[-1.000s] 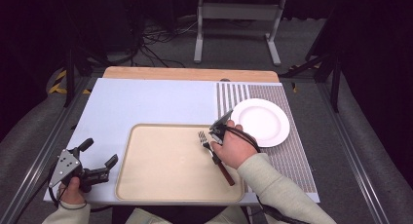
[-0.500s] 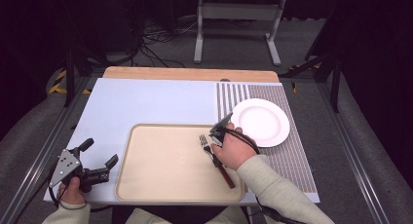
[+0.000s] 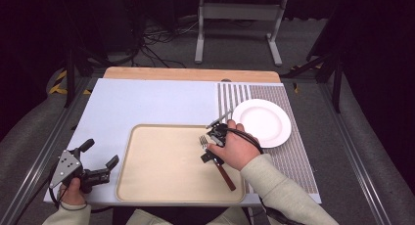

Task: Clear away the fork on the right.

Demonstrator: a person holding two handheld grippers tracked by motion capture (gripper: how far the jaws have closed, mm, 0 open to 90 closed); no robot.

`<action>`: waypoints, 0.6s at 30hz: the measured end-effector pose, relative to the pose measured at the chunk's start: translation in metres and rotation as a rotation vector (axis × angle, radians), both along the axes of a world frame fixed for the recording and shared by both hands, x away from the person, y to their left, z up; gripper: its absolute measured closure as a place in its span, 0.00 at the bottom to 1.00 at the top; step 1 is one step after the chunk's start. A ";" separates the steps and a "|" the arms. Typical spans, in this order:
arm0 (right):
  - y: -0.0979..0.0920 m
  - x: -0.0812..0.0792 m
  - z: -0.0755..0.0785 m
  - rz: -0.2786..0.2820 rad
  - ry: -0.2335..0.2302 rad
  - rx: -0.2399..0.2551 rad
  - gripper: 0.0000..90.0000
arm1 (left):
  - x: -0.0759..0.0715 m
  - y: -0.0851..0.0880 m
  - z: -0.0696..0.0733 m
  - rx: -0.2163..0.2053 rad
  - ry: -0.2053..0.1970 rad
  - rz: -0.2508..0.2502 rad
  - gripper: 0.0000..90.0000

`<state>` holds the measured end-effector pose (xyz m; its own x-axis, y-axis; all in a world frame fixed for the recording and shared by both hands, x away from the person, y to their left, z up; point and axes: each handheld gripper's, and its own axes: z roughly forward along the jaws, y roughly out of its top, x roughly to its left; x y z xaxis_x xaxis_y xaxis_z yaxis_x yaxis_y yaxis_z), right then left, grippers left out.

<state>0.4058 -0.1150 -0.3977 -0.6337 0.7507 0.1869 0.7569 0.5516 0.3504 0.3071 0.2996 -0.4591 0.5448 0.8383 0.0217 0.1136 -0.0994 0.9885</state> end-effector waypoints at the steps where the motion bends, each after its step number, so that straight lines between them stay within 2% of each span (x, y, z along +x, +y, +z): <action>1: 0.002 0.001 0.001 0.027 -0.030 0.000 0.21 | 0.000 0.000 0.000 0.000 0.000 0.000 0.00; 3: 0.003 0.002 0.002 0.074 -0.071 0.008 0.20 | 0.000 0.000 0.000 -0.001 0.000 0.000 0.00; 4: 0.003 0.002 0.002 0.074 -0.071 0.008 0.20 | 0.000 0.000 0.000 -0.001 0.000 0.000 0.00; 7: 0.008 0.005 0.005 0.170 -0.134 0.055 0.21 | 0.000 0.000 0.000 -0.002 0.000 0.001 0.00; 8: 0.009 0.006 0.005 0.184 -0.141 0.072 0.23 | 0.000 0.000 0.000 -0.004 -0.001 0.002 0.00; 10: 0.010 0.010 0.007 0.230 -0.153 0.098 0.28 | 0.000 0.000 0.000 -0.002 0.000 0.001 0.00; 13: 0.013 0.015 0.009 0.323 -0.203 0.093 0.37 | 0.000 0.000 0.000 -0.002 0.000 0.001 0.00; 14: 0.013 0.015 0.009 0.323 -0.203 0.093 0.37 | 0.000 0.000 0.000 -0.002 0.000 0.001 0.00; 15: 0.014 0.016 0.009 0.337 -0.212 0.093 0.41 | 0.000 0.000 0.000 -0.003 -0.001 0.001 0.00; 16: 0.016 0.019 0.009 0.386 -0.229 0.095 0.48 | 0.000 0.000 0.000 -0.003 0.000 0.001 0.00; 18: 0.018 0.022 0.006 0.410 -0.224 0.104 0.57 | 0.000 0.000 0.000 -0.003 0.000 0.000 0.00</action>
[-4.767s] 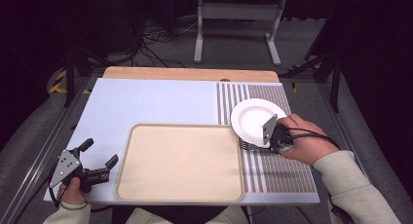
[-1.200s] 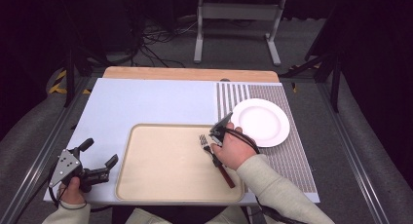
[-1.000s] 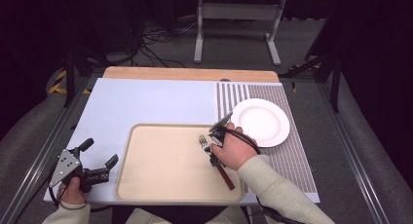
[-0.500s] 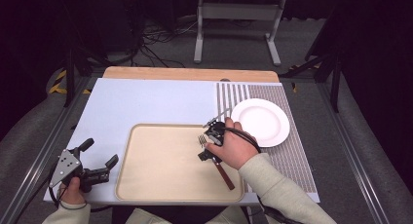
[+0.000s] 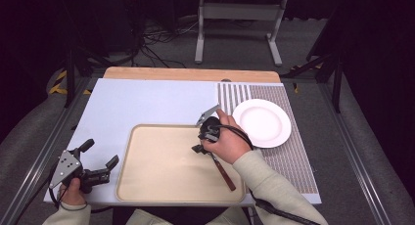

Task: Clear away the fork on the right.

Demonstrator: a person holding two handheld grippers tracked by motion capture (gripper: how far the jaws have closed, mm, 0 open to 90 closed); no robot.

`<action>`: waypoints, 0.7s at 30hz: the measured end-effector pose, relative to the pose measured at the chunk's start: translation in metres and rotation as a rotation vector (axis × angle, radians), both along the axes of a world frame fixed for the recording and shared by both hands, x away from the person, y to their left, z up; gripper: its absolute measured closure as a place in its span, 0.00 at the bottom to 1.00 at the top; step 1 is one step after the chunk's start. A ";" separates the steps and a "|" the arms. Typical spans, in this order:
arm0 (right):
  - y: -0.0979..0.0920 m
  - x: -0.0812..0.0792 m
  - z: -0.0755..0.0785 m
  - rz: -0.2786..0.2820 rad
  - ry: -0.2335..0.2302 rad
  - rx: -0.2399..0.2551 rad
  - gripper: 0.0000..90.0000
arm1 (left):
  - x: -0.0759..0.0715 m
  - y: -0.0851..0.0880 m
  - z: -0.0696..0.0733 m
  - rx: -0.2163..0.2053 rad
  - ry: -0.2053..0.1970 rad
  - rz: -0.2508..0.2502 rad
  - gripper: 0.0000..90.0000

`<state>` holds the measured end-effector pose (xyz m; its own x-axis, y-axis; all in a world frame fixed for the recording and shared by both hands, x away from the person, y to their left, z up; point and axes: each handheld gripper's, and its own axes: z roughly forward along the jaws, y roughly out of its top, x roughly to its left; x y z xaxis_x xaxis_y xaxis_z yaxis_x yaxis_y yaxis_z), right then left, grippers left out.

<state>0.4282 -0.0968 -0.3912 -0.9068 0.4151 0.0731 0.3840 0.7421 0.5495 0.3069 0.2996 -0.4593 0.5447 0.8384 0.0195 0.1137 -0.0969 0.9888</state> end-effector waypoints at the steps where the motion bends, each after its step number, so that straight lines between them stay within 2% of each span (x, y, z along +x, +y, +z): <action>1: 0.000 0.000 0.000 0.000 0.000 0.000 0.57 | 0.000 0.000 0.000 0.000 0.000 0.000 0.00; 3: 0.005 0.004 -0.004 0.018 0.013 0.027 0.67 | 0.000 0.000 0.000 0.000 0.003 0.000 0.00; 5: 0.008 0.006 -0.006 0.033 -0.001 0.025 0.74 | 0.000 0.000 0.000 0.000 0.000 -0.001 0.00; 6: 0.010 0.007 -0.007 0.046 -0.019 0.016 0.79 | 0.000 0.000 0.000 -0.001 0.000 0.001 0.00; 7: 0.013 0.008 -0.009 0.064 -0.054 -0.004 0.86 | 0.000 0.000 0.000 -0.005 -0.001 0.003 0.00; 8: 0.015 0.009 -0.010 0.078 -0.088 -0.034 0.89 | 0.000 0.000 0.000 -0.005 -0.001 0.003 0.00; 10: 0.017 0.011 -0.013 0.092 -0.105 -0.053 0.95 | 0.000 0.000 0.000 -0.005 -0.001 0.003 0.00; 14: 0.019 0.016 -0.019 0.095 -0.118 -0.058 1.00 | 0.000 0.000 0.000 -0.005 -0.002 0.003 0.00; 16: 0.019 0.019 -0.023 0.097 -0.133 -0.070 1.00 | 0.000 0.000 0.000 -0.005 -0.001 0.002 0.00; 21: 0.017 0.024 -0.034 0.081 -0.138 -0.072 1.00 | 0.001 0.000 0.000 -0.002 0.001 -0.004 0.00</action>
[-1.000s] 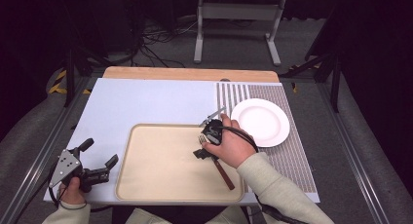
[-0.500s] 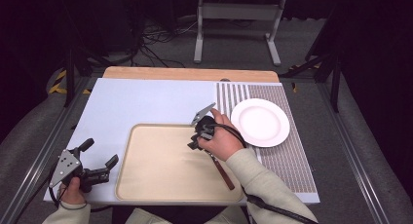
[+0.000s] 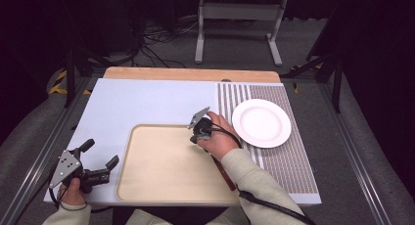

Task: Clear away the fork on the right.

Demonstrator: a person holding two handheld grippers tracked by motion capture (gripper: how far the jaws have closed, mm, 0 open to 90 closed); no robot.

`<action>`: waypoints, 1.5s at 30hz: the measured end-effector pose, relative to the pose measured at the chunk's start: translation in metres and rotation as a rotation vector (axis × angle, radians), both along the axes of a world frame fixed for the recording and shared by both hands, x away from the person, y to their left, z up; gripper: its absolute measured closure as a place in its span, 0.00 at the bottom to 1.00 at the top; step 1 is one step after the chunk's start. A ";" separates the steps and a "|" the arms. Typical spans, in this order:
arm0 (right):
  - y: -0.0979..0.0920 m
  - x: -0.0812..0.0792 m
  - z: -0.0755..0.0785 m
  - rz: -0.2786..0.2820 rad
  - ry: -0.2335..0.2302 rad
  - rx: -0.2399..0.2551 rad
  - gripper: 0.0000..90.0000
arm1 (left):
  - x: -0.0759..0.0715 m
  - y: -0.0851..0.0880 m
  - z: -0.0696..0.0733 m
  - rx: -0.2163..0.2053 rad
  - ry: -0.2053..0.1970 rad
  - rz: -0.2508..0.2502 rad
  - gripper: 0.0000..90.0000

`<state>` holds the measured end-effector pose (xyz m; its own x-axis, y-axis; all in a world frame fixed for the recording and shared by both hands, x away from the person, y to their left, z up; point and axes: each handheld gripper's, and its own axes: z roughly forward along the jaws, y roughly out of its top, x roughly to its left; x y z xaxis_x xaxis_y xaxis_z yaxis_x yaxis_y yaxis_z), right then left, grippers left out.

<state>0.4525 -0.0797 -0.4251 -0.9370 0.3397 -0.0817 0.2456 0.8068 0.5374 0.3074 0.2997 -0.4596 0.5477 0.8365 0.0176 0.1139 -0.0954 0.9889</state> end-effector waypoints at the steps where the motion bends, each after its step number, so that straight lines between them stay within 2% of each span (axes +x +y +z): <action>1: 0.000 0.001 -0.002 0.002 -0.001 -0.003 1.00 | 0.000 0.000 0.000 0.001 0.000 -0.001 0.00; 6: 0.000 0.000 -0.008 0.001 0.000 -0.003 1.00 | 0.000 0.000 0.000 0.000 0.000 -0.004 0.00; 19: -0.003 0.001 -0.007 -0.016 -0.019 -0.022 1.00 | 0.000 0.000 0.000 0.000 -0.002 -0.005 0.00; 27: -0.015 0.006 -0.007 -0.056 -0.031 -0.049 1.00 | 0.000 -0.001 0.000 0.000 -0.003 -0.006 0.00; 45: -0.042 0.015 -0.006 -0.150 -0.037 -0.061 1.00 | 0.000 -0.001 0.000 0.000 -0.001 -0.008 0.00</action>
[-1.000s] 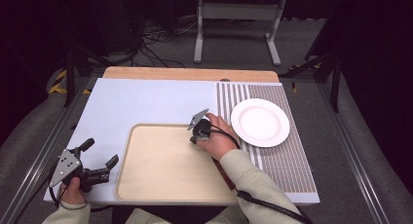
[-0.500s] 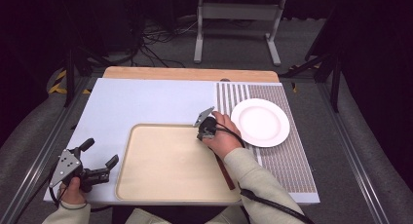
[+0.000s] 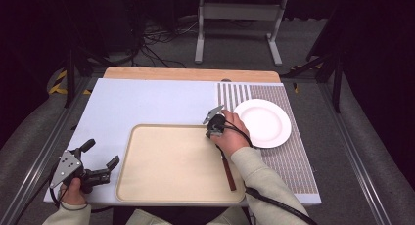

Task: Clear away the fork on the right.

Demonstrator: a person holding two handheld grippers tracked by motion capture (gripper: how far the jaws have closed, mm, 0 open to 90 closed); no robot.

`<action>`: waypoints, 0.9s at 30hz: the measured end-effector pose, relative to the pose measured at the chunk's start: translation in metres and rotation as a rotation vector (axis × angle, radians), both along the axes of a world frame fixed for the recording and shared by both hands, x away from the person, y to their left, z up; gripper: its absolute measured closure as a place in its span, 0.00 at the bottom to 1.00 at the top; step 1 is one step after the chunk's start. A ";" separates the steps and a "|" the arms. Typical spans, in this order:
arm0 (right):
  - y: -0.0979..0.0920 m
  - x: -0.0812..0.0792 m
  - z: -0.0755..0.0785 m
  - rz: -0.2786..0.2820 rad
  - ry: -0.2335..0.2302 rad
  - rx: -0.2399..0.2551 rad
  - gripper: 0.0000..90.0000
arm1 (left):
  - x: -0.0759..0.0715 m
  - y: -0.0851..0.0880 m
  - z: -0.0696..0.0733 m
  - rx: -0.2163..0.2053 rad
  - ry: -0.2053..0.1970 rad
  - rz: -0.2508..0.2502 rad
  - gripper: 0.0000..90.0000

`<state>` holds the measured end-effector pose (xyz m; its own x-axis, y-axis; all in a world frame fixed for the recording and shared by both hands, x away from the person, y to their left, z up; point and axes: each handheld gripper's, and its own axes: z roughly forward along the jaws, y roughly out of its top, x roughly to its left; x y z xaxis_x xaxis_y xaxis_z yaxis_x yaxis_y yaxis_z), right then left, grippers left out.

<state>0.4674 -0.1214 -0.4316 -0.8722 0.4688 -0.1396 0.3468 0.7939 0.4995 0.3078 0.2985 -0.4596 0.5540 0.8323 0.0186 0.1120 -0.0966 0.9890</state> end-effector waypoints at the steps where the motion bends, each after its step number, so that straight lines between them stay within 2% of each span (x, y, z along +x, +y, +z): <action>1: -0.001 0.000 0.000 -0.003 0.000 0.001 1.00 | 0.000 0.000 0.000 0.000 0.000 0.000 0.00; 27: -0.036 0.007 0.002 -0.099 0.010 -0.006 1.00 | 0.000 0.000 -0.001 0.001 0.003 0.003 0.00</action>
<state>0.4739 -0.1578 -0.4295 -0.8228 0.5521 -0.1348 0.4286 0.7585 0.4908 0.3081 0.2985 -0.4604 0.5515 0.8340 0.0175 0.1154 -0.0970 0.9886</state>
